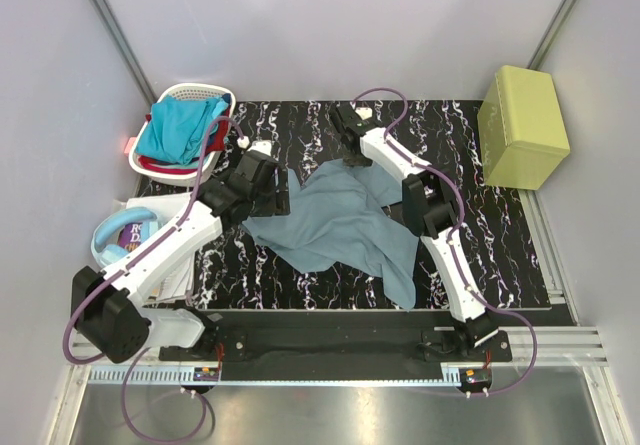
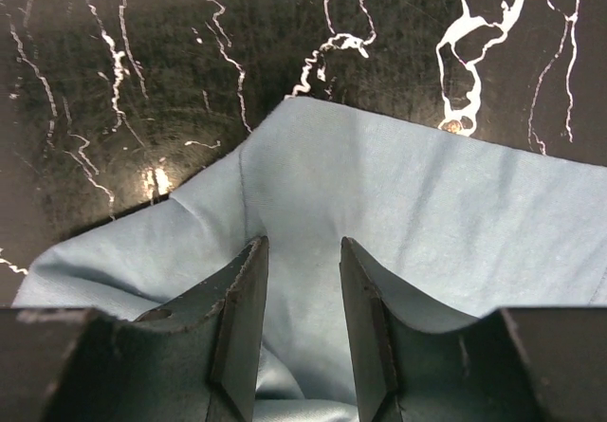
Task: Fold and stack the t-shirts
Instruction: Flatten out the tshirt
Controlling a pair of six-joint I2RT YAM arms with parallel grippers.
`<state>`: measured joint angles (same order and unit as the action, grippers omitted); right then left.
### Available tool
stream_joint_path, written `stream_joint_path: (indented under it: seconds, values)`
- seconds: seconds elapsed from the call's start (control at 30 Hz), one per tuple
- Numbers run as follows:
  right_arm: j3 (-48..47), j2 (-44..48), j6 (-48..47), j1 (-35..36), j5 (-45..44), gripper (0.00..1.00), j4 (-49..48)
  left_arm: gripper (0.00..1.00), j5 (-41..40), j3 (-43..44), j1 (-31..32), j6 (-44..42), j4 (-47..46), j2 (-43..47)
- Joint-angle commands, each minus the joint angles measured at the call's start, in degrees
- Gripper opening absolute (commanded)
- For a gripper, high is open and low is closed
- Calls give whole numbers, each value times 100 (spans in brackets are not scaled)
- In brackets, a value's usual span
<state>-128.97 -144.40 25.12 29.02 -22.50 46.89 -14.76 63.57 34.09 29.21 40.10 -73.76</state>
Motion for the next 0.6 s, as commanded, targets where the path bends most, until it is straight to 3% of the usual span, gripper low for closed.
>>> stream_joint_path:
  seconds: [0.0, 0.23, 0.3, 0.4, 0.57]
  values:
    - [-304, 211, -87, 34, 114, 43, -111, 73, 105, 68, -25, 50, -274, -42]
    - [46, 122, 124, -54, 272, 27, -49, 70, 97, 24, -25, 76, -283, -78]
    - [187, 183, 186, -63, 264, 31, -57, 70, 105, 6, -25, 85, -283, -95]
    - [626, 438, 186, -71, 237, 50, -382, 70, 123, -38, -16, 111, -318, -130]
    - [619, 448, 80, -98, 272, 60, -497, 70, 210, 6, -25, 155, -345, -227]
